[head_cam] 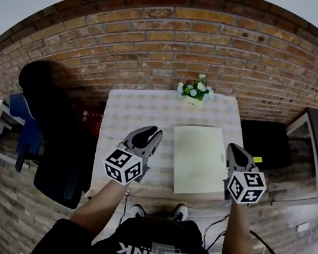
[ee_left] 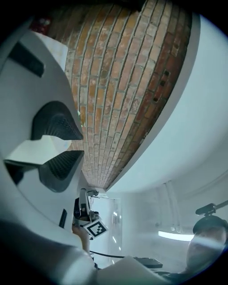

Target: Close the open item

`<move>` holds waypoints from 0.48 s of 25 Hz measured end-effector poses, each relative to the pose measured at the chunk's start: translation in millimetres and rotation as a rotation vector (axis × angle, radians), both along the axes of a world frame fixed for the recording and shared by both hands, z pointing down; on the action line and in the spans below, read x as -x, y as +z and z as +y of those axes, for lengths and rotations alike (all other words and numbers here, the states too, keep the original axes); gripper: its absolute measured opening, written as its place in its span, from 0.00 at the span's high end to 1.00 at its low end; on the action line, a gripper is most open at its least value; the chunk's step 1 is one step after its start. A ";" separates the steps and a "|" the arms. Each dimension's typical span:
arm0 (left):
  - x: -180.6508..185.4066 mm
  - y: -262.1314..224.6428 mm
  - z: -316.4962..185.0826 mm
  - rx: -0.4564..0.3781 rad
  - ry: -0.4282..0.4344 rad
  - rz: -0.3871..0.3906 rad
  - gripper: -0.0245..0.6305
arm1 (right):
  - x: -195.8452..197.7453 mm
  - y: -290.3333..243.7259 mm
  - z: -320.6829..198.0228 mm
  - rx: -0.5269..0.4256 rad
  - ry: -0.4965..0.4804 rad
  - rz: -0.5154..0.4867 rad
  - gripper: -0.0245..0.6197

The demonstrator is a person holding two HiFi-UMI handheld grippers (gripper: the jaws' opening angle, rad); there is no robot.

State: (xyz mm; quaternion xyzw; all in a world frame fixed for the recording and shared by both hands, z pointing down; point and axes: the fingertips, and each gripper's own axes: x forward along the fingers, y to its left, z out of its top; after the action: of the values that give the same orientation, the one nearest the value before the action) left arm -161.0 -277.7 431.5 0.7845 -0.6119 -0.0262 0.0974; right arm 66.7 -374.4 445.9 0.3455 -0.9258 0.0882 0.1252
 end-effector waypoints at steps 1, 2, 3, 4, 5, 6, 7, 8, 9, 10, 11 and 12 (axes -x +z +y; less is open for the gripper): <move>4.9 -6.3 4.5 -0.013 -0.007 -0.005 0.84 | 2.0 -8.9 4.3 -0.013 0.001 -0.006 0.90; 9.4 -13.2 8.9 -0.029 -0.015 -0.010 0.84 | 3.9 -17.8 8.6 -0.027 0.001 -0.011 0.90; 14.2 -20.7 13.6 -0.050 -0.027 -0.016 0.85 | 5.6 -26.2 12.9 -0.041 0.002 -0.013 0.90; 19.4 -28.6 18.7 -0.075 -0.045 -0.027 0.85 | 6.8 -33.7 17.1 -0.053 0.004 -0.013 0.90; 24.9 -36.6 24.2 -0.101 -0.066 -0.041 0.85 | 7.6 -40.1 21.0 -0.063 0.009 -0.011 0.90; 30.3 -43.8 29.2 -0.119 -0.085 -0.053 0.87 | 8.2 -46.0 24.4 -0.071 0.016 -0.011 0.90; 35.0 -49.7 33.4 -0.128 -0.099 -0.060 0.91 | 8.7 -52.3 27.2 -0.078 0.022 -0.014 0.90; 38.8 -54.2 36.7 -0.127 -0.107 -0.063 0.93 | 9.0 -58.7 29.6 -0.087 0.029 -0.021 0.90; 42.1 -57.7 39.7 -0.122 -0.113 -0.064 0.94 | 9.1 -64.9 31.7 -0.097 0.036 -0.027 0.90; 45.5 -60.5 42.7 -0.115 -0.120 -0.064 0.94 | 9.0 -70.3 33.8 -0.106 0.043 -0.033 0.90; 48.9 -62.9 45.7 -0.109 -0.127 -0.064 0.94 | 8.8 -74.9 36.0 -0.112 0.052 -0.039 0.90; 52.1 -65.1 48.6 -0.105 -0.134 -0.067 0.94 | 8.5 -79.1 38.2 -0.117 0.061 -0.046 0.90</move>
State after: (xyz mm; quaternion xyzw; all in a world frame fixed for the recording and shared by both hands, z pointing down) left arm -213.1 -229.1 366.5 0.7464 -0.6635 -0.0385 0.0335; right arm 58.2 -336.2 366.8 0.3780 -0.9212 0.0454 0.0805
